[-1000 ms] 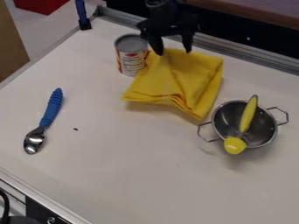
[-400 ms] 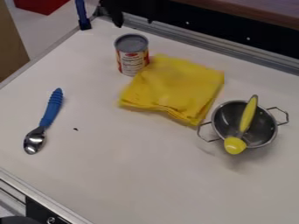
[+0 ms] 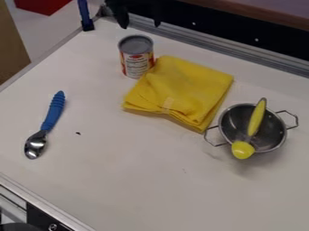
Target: Drag the yellow cloth between the can and the silver pot
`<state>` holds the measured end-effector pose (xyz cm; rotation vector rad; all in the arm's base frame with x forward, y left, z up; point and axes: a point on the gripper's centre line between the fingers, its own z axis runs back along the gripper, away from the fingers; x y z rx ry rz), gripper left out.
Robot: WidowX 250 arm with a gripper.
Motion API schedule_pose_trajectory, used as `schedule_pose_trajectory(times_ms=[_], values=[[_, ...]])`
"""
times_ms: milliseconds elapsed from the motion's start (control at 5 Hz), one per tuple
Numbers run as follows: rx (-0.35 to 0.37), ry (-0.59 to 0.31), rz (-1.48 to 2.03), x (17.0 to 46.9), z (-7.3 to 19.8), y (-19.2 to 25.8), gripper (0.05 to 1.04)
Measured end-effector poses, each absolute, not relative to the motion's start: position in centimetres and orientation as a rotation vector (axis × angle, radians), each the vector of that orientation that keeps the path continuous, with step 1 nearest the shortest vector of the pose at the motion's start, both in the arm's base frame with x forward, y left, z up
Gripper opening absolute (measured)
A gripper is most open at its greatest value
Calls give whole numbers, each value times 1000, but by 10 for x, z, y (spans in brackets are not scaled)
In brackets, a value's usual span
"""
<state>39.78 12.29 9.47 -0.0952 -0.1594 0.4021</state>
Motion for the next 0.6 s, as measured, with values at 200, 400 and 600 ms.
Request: schedule_pose_trajectory(times_ms=[200,400,600], values=[[21,-172,501,399,70,167,997],[109,-220,533,392,63,206,997],[134,-227,538,370,46,234,997]])
